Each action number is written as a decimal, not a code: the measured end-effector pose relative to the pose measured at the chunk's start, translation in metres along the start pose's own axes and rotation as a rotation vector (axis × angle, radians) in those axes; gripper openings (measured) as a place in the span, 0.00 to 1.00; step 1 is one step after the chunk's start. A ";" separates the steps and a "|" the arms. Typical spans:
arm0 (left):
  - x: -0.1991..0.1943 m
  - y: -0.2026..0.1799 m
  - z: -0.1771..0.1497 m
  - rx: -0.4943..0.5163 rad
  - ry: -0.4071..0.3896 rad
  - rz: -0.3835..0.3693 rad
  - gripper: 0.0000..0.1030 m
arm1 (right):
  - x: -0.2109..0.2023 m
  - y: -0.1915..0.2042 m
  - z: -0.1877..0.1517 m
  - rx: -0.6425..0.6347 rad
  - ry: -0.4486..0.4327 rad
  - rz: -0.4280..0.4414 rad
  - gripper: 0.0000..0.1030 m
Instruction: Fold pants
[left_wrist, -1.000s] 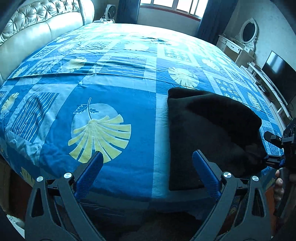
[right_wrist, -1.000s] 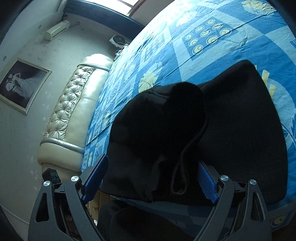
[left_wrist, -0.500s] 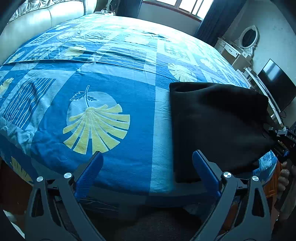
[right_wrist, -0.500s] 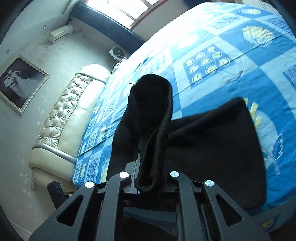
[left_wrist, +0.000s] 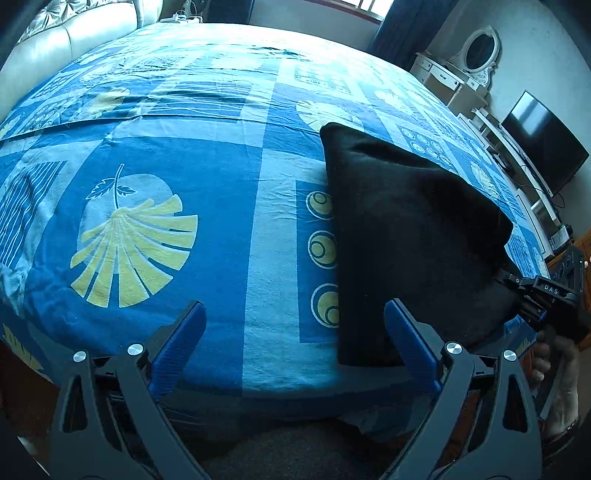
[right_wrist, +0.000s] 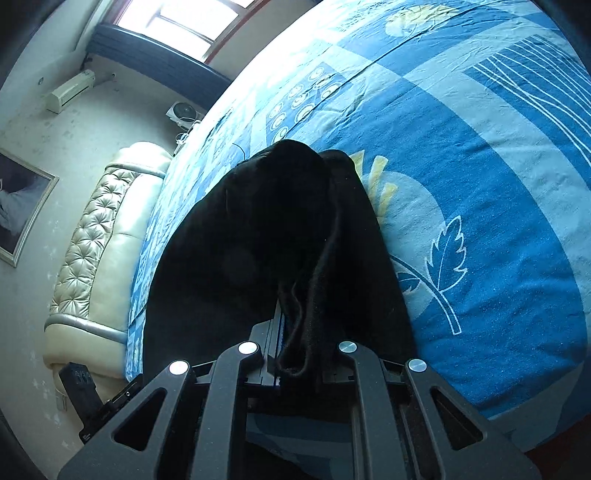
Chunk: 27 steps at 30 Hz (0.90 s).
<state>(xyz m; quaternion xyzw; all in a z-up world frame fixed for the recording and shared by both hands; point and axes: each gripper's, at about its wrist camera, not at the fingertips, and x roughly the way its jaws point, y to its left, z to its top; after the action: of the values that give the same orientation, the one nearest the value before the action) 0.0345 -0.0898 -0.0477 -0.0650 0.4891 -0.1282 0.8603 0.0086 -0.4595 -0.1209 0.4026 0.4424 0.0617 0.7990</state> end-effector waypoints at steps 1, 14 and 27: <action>0.000 0.000 0.000 -0.001 -0.002 0.002 0.94 | 0.000 -0.001 0.000 0.006 -0.001 0.006 0.11; 0.002 -0.003 0.000 0.016 -0.008 0.013 0.94 | -0.011 0.000 0.005 -0.064 -0.025 -0.096 0.10; 0.007 -0.005 -0.001 0.039 -0.010 0.031 0.94 | -0.011 -0.018 0.005 0.011 -0.025 -0.030 0.10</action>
<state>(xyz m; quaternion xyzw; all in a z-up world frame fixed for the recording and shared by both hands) 0.0359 -0.0966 -0.0531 -0.0414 0.4831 -0.1238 0.8658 0.0012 -0.4793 -0.1249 0.4010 0.4386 0.0423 0.8031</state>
